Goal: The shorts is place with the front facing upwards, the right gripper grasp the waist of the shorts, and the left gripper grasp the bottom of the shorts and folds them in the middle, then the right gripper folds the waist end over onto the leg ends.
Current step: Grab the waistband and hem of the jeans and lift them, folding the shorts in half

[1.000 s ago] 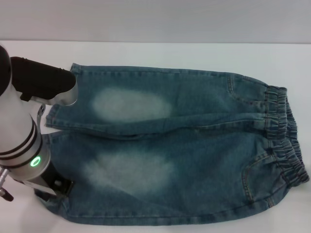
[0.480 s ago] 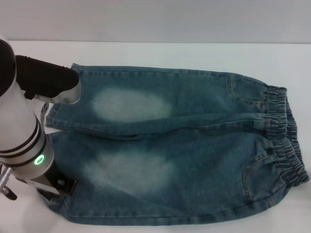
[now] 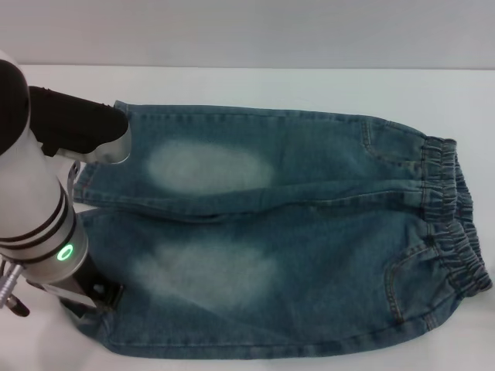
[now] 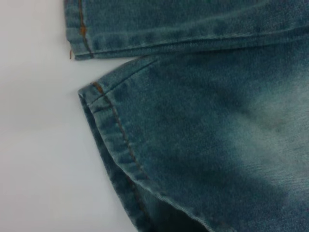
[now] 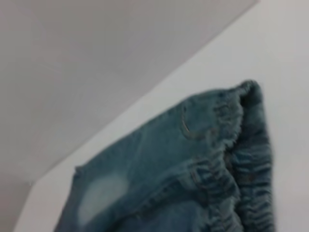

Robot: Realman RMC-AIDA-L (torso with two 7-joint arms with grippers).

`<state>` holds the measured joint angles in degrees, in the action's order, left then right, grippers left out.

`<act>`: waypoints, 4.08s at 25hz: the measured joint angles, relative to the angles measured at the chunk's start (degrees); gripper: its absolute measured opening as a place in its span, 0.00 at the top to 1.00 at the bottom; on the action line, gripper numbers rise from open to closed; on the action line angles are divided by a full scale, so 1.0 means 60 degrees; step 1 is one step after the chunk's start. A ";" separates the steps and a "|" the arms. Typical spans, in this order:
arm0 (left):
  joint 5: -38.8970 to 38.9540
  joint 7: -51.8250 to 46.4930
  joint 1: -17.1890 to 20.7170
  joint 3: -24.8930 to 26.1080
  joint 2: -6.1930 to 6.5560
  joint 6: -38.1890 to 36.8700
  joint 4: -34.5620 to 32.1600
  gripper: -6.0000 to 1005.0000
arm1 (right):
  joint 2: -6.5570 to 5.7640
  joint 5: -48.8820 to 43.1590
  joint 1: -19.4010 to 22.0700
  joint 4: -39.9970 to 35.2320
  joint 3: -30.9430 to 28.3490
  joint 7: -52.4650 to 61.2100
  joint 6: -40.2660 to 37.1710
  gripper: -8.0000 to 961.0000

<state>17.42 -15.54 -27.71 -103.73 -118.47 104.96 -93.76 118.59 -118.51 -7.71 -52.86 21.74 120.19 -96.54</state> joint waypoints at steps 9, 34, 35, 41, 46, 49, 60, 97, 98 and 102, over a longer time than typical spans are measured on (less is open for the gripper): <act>0.0015 -0.0047 0.0055 -0.0161 -0.0005 -0.0216 0.0003 0.93 | -0.0019 0.0099 0.0028 -0.0020 -0.0174 0.0046 -0.0479 0.42; 0.0167 -0.0125 -0.0035 -0.0362 0.0015 -0.0641 -0.0002 0.92 | -0.0132 -0.0847 -0.0254 0.0821 -0.0430 0.0158 0.0323 0.42; 0.0174 -0.0103 -0.0030 -0.0363 0.0015 -0.0649 -0.0002 0.92 | -0.0134 -0.0920 -0.0294 0.0828 -0.0426 0.0154 0.0336 0.42; 0.0251 -0.0054 0.0063 -0.0363 0.0019 -0.0742 -0.0007 0.92 | -0.0134 -0.1079 -0.0465 0.0861 -0.0408 0.0149 0.0361 0.42; 0.0261 -0.0041 0.0088 -0.0374 0.0019 -0.0765 -0.0055 0.91 | -0.0130 -0.1186 -0.0568 0.0875 -0.0399 0.0145 0.0381 0.42; 0.0261 -0.0038 0.0089 -0.0378 0.0016 -0.0770 -0.0062 0.91 | -0.0121 -0.1237 -0.0600 0.0888 -0.0389 0.0142 0.0484 0.42; 0.0261 -0.0031 0.0065 -0.0378 0.0015 -0.0828 -0.0062 0.91 | -0.0145 -0.1489 -0.1006 0.1185 -0.0173 0.0110 0.0770 0.42; 0.0275 0.0086 -0.0130 -0.0105 0.0017 -0.0882 -0.0022 0.89 | -0.0268 -0.1961 -0.1771 0.1897 0.0487 -0.0474 0.1054 0.79; 0.0275 0.0086 -0.0133 -0.0092 0.0019 -0.0882 -0.0020 0.89 | -0.0268 -0.1945 -0.1766 0.1894 0.0484 -0.0516 0.1036 0.82; 0.0275 0.0086 -0.0163 -0.0033 0.0027 -0.0907 -0.0013 0.89 | -0.0268 -0.1901 -0.1762 0.1893 0.0436 -0.0570 0.0967 0.91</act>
<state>19.07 -15.03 -28.69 -103.93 -118.31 99.52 -93.84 116.98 -129.91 -18.29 -41.50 24.35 116.77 -90.74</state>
